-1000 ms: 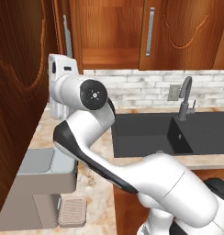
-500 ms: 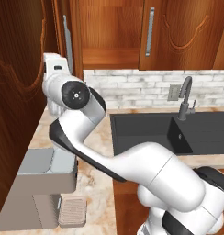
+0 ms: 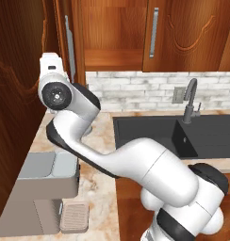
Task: Close all open cabinet doors.
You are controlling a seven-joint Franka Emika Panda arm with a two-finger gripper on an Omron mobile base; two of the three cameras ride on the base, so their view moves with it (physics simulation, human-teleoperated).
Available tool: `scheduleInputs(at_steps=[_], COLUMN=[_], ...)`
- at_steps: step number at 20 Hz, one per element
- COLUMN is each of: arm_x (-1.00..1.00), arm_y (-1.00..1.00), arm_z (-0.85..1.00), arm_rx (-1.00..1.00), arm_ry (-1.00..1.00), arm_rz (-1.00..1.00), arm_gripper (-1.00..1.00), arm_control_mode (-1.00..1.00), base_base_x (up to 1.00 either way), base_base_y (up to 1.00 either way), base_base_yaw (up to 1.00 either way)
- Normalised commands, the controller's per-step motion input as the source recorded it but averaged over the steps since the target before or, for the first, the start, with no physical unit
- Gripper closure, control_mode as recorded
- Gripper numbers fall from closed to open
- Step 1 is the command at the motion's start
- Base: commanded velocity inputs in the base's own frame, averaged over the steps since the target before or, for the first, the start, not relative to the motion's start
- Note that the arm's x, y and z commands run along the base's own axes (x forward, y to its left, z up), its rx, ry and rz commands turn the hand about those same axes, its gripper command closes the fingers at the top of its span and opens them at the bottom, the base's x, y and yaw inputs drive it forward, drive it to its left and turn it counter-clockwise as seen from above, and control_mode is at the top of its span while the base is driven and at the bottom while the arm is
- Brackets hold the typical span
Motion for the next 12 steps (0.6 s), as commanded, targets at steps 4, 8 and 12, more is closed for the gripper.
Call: scheduleInputs(at_steps=[4, 8, 12], arm_x=[0.25, 0.24, 0.17], arm_y=[-0.1, -0.19, -0.31], arm_z=[0.0, 0.0, 0.0], arm_rx=[-0.04, -0.04, -0.03], arm_ry=[0.0, 0.0, 0.0], arm_rz=[-0.17, -0.15, -0.11], arm_gripper=[-1.0, -1.0, -1.0], arm_control_mode=[-1.0, -1.0, -1.0], base_base_x=[0.0, 0.0, 0.0], base_base_y=[0.0, 0.0, 0.0], base_base_yaw=[0.0, 0.0, 0.0])
